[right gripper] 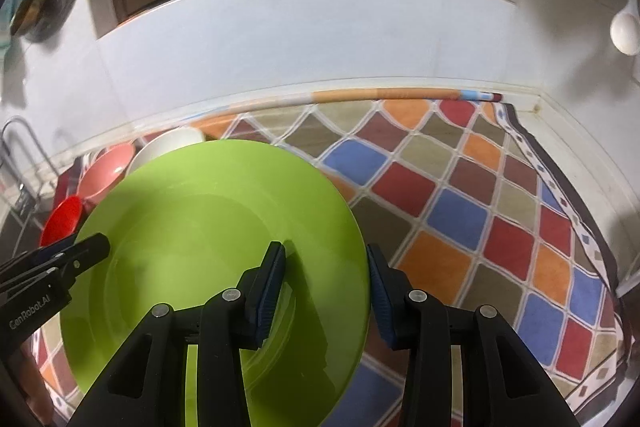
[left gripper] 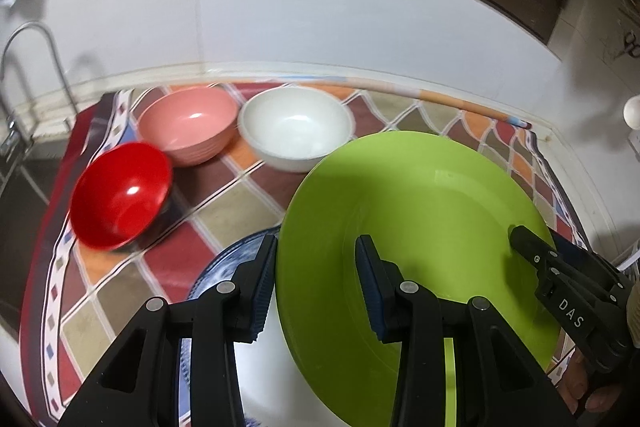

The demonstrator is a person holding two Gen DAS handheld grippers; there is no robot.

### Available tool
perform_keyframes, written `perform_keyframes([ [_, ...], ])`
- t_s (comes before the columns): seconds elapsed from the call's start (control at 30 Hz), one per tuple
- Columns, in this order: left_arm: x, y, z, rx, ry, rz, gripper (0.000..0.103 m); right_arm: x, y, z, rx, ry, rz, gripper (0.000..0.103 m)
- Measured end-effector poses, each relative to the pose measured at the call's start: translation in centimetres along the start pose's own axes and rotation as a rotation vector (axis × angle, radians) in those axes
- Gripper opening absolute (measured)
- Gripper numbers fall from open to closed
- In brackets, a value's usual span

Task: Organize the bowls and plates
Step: 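Lift the green plate with both grippers and carry it toward the bowls, then lower the green plate onto the cloth beside the blue-rimmed plates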

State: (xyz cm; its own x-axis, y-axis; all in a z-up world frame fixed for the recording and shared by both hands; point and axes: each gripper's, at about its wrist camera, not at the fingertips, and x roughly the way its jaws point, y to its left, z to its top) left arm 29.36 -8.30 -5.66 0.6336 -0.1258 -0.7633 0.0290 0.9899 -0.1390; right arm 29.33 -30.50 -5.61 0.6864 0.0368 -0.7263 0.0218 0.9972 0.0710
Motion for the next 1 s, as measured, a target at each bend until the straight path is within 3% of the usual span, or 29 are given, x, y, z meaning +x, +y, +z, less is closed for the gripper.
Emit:
perform_keyframes([
  [0.5,-1.2,5.6,-3.7,-0.103,0.05,0.096,0.039,1.0,6.3,-2.4,-0.13,0.059,0.092,0.042],
  [1.0,0.1,7.3,-5.9,-0.143,0.11,0.13,0.039,2.7,8.1,-4.4,-0.17,0.133,0.124,0.042],
])
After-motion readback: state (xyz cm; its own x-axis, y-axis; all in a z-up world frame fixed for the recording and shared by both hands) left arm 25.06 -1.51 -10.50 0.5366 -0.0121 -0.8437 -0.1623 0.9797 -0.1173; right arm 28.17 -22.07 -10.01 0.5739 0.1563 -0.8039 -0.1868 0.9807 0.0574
